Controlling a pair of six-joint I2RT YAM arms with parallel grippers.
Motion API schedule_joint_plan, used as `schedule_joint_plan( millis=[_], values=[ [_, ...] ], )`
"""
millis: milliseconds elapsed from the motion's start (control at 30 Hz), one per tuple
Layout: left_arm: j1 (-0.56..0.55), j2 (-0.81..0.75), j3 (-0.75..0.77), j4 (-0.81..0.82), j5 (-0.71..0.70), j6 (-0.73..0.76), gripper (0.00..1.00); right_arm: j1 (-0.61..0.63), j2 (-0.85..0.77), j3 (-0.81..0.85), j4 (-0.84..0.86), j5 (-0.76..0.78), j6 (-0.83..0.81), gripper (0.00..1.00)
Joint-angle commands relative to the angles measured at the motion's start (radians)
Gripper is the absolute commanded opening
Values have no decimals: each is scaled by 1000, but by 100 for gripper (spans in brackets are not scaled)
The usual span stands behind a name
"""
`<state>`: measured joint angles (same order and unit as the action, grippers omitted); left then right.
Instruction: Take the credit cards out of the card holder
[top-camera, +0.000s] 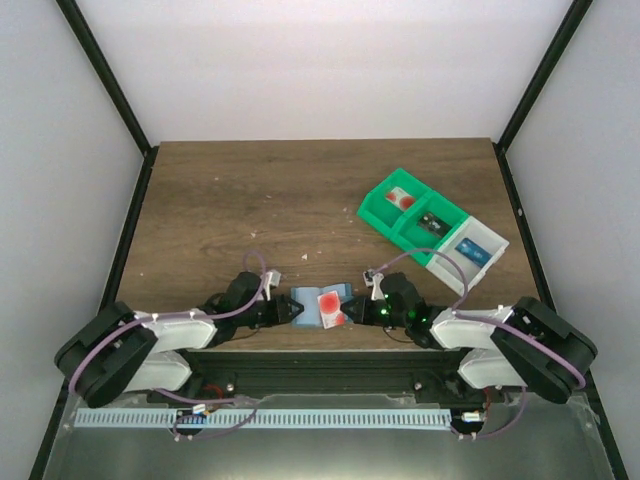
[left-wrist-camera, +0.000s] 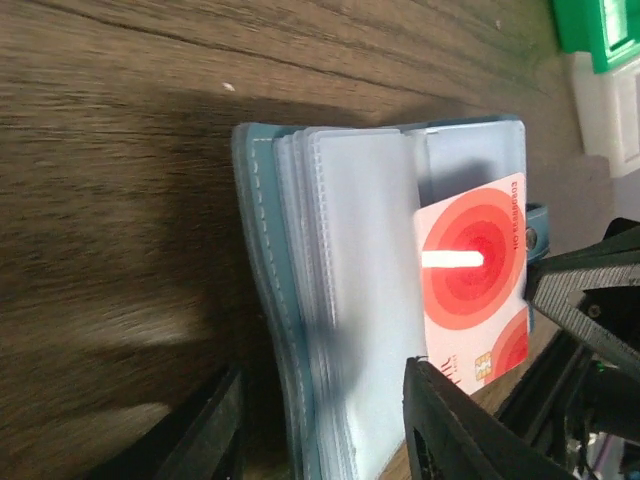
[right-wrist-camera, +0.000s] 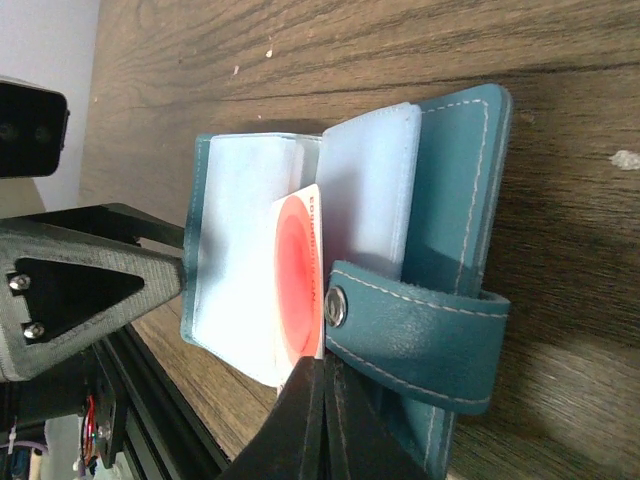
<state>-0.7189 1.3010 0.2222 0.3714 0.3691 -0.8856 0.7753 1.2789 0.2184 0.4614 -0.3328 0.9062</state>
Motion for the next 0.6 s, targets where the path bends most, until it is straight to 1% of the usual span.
schedule_joint_plan(
  millis=[0,67,133,200,267,333,400,433,500,567],
  values=[
    [0,-97,19,-166,-94,-3,47,-8,23,42,6,7,0,0],
    [1,-162,49,-272,-153,-17,50,-6,30,43,15,-5,3,0],
    [-1,-221,72,-333,-186,-25,53,-8,34,46,18,-13,5,0],
    [0,-267,89,-354,-188,-34,54,-8,32,46,16,-16,6,1],
    [-1,-284,97,-342,-163,-49,53,-8,25,42,16,-16,8,0],
    [-3,-269,100,-297,-115,-58,47,-8,22,40,12,-16,7,0],
    [-11,-226,102,-244,-81,-56,33,-8,19,33,13,-17,7,1],
    [-13,-196,107,-220,-63,-52,30,-8,16,26,13,-16,5,0],
    [-22,-134,120,-167,-30,-42,18,-8,12,14,14,-11,7,1],
    [-40,-67,138,-119,-11,-34,10,-8,12,0,23,-12,12,1]
  ],
)
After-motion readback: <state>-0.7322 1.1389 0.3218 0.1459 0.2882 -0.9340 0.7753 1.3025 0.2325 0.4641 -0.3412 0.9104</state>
